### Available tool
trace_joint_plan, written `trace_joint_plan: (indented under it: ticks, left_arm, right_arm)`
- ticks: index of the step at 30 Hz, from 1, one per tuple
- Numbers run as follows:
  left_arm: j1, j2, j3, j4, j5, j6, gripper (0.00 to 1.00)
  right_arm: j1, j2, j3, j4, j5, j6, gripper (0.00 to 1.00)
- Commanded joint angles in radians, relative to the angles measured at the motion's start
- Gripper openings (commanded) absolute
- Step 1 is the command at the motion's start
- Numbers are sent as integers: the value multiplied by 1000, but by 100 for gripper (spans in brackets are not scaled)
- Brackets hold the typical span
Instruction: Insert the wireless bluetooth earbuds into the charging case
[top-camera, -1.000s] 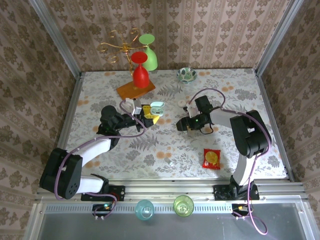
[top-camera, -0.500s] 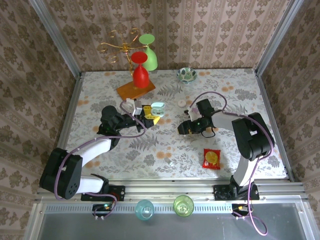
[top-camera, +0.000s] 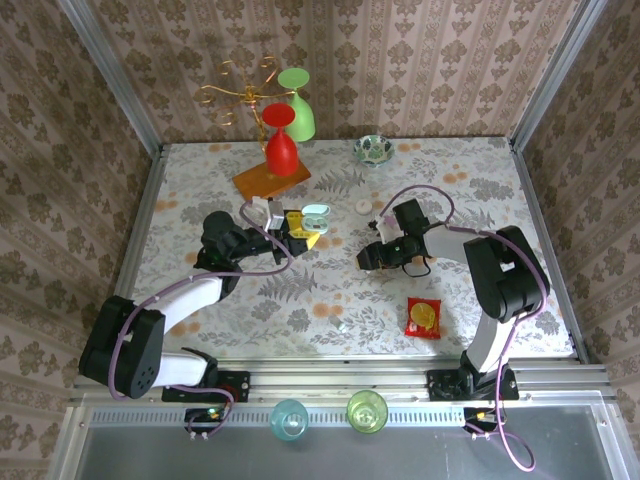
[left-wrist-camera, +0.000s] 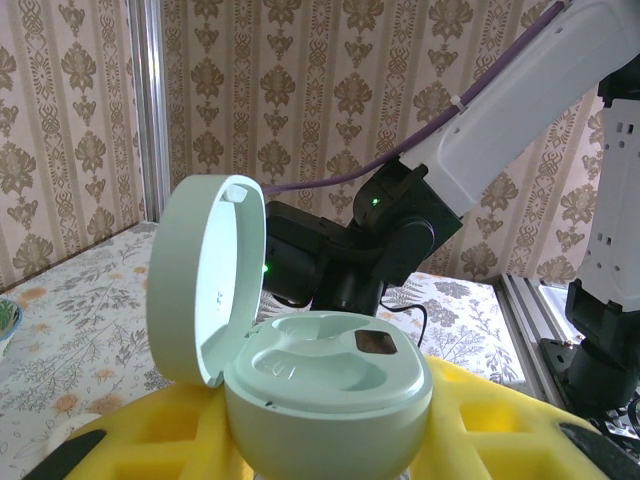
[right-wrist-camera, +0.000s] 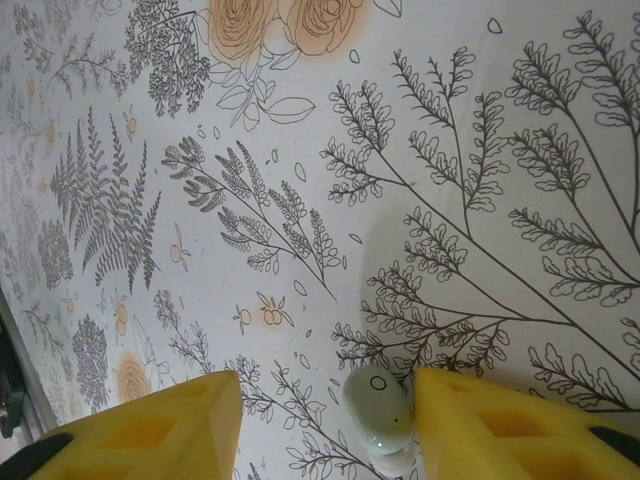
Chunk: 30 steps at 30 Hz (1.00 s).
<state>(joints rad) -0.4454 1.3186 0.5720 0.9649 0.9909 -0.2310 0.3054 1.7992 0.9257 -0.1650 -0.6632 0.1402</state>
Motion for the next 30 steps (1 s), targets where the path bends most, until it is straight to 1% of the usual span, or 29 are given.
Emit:
trace_joint_plan:
  ticks: [1,7,10,14,15,25,27,30]
  left_arm:
    - [-4,-10,20,6,18,21,26]
    - [-4,-9,20,7,16,22,26]
    - [-4,-6,21,6,15,22,26]
    - [-4,-2,23,9,17,21,26]
    - [-4,-1,23,9,17,22,26]
    - [-5,1,21,11,14,21,26]
    - [-4,1,22,9,14,22,26]
    - [-4,3,23,10,15,21,26]
  right_arm:
    - [-2,22,19,-36,11,-14,46]
    - [-3,29,18,-48,12,-23,40]
    - [-3,29,15,-49,20,-27,34]
    - [-4,31,13,-56,29,-30,29]
    - [-4,31,12,-55,30,-30,27]
    - [-5,20,0,-57,19,-26,22]
    - [-4,12,-7,-56,17,-15,22]
    - [-2,-11,-29,-42,10,5,27]
